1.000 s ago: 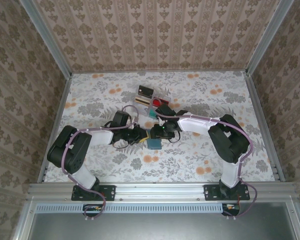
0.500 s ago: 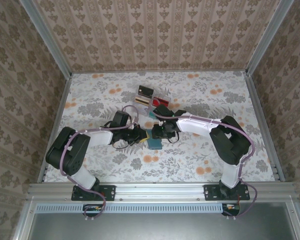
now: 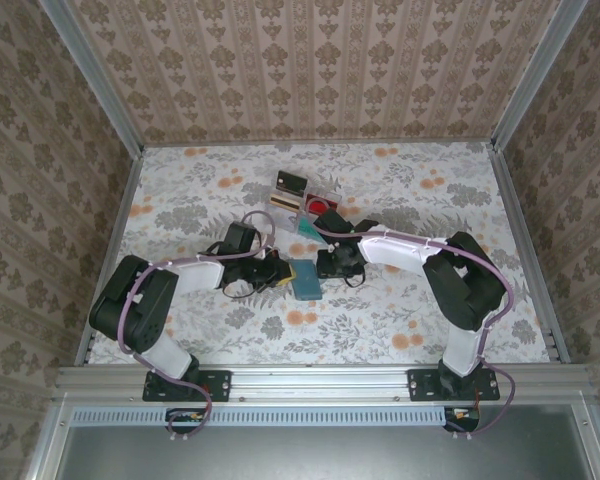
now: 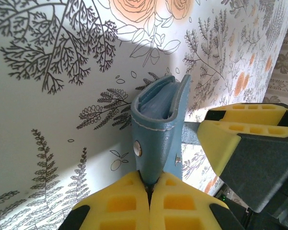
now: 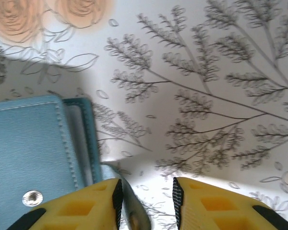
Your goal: Take the credit cards out of the card holder
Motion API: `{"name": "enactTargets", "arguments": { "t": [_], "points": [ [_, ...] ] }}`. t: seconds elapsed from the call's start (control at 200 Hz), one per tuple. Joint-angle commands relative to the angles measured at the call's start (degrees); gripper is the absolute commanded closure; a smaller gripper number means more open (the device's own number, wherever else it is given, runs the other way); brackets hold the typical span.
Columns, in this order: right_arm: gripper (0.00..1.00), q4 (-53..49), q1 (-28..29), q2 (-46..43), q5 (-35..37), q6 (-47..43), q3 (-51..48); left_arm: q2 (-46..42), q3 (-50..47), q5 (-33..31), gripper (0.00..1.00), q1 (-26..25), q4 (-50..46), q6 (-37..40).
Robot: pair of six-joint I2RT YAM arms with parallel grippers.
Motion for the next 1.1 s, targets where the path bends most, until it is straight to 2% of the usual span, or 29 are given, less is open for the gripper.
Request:
{"name": "enactTargets", "arguments": {
  "t": [0.0,0.085,0.15,0.245,0.33,0.53,0.56,0.725,0.885,1.09],
  "points": [
    [0.65,1.78,-0.22,-0.12,-4.02,0.62,-0.38,-0.90,1.57,-1.25,1.00,0.21,-3.75,1.73],
    [0.69,1.97,-0.39,-0.25,-4.16,0.38,-0.51,-1.31,1.82,-1.32,0.97,0.21,-4.36,1.48],
    [0.79,1.51,-0.65,-0.15,-4.57,-0.87,0.00,-1.64,2.32,-1.35,0.90,0.21,-5.11,1.42],
    [0.89,0.19,-0.84,-0.44,-4.30,-2.88,1.18,-2.48,3.34,-3.71,0.70,0.38,-6.57,1.77],
    [0.93,-0.90,-0.84,-2.15,-3.21,-4.83,1.97,-3.87,4.42,-5.55,0.54,0.97,-10.06,3.17],
    [0.94,2.61,-0.60,-9.39,-3.06,-10.39,0.63,-8.86,6.70,-12.40,0.23,2.67,-19.17,8.62],
    [0.94,3.74,-0.58,-10.34,-3.53,-11.11,0.23,-9.60,6.41,-13.03,0.19,4.68,-19.61,8.84],
    [0.93,7.46,0.07,-12.68,-7.61,-13.08,-0.13,-14.21,4.27,-14.75,0.00,7.84,-20.14,9.19],
    [0.93,9.59,1.37,-10.58,-10.66,-11.82,1.12,-17.75,4.13,-18.19,0.00,8.82,-23.82,10.60],
    [0.93,9.58,1.98,-8.48,-9.03,-9.65,1.68,-18.19,3.19,-17.99,0.00,9.17,-24.25,9.62]
  ]
}}
